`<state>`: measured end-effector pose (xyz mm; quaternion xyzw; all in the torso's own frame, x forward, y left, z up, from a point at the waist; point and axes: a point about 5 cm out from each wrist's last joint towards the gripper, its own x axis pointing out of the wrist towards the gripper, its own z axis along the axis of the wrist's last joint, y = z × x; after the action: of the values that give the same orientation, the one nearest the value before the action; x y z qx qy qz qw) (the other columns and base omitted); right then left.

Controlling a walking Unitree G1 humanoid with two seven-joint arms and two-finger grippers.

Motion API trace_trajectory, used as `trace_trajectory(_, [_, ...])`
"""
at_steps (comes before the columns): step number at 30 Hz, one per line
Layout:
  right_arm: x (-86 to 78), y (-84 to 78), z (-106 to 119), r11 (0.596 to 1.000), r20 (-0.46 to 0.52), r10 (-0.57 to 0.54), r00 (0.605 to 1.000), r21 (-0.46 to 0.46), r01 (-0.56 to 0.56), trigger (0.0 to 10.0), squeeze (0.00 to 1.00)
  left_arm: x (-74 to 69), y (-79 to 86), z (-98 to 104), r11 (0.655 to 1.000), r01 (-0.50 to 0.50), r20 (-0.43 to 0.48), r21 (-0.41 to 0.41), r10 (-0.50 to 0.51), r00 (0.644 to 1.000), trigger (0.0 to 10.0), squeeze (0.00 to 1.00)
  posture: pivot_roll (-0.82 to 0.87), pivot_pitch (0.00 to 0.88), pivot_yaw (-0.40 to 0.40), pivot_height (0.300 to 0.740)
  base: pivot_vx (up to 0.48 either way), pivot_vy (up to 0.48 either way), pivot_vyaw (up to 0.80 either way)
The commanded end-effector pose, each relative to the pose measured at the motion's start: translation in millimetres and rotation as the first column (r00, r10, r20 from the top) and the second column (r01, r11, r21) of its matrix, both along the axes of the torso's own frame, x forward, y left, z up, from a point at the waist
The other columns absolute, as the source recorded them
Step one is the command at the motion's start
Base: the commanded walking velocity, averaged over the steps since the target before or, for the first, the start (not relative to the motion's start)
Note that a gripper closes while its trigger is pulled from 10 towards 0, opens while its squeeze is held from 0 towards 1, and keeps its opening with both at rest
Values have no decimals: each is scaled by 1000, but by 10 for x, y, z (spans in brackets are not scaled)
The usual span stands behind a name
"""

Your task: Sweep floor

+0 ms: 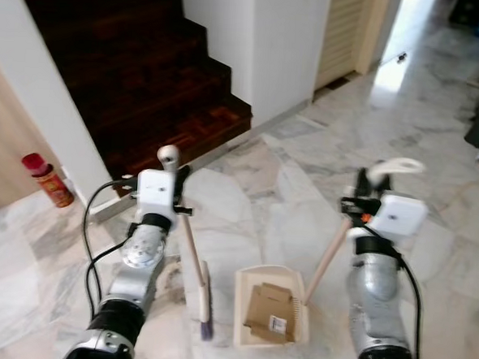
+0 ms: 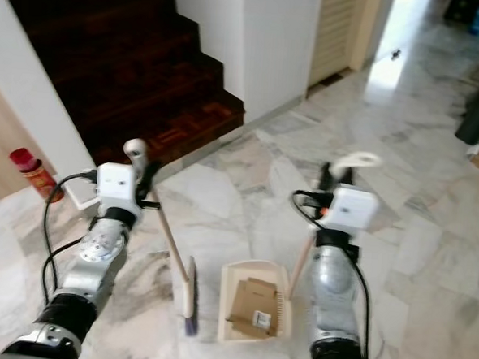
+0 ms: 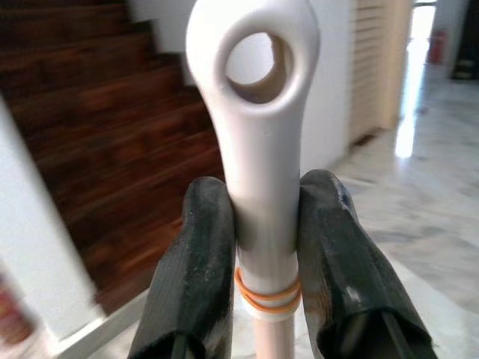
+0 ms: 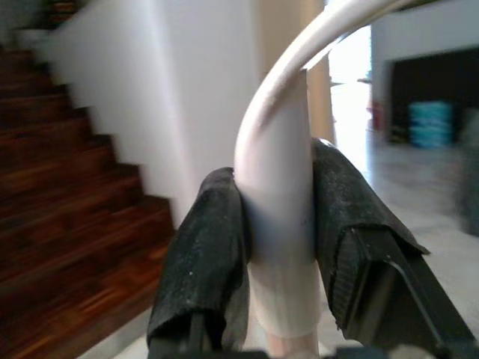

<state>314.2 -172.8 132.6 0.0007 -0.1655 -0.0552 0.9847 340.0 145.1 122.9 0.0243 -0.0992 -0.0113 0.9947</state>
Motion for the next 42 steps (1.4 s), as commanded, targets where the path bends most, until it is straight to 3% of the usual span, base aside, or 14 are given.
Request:
trace_trajectory(1, [16,7,142,999,71,-2,997,41,-1,10000,0,21,-19,113,1000,11,51,22,-12,999,10000,0,-188,0,111,740,0,304,0])
trace_trajectory(30, [43,74,151,998,75,17,997,58,-22,10000,0,47,5,157,999,18,59,52,-21,998,10000,0,-141,0,127,740,0,306,0])
trace_trajectory(42, [86,125,154,997,66,53,996,52,-56,10000,0,6,69,171,998,-19,78,60,14,997,10000,0,-95,0,93,740,0,303,44])
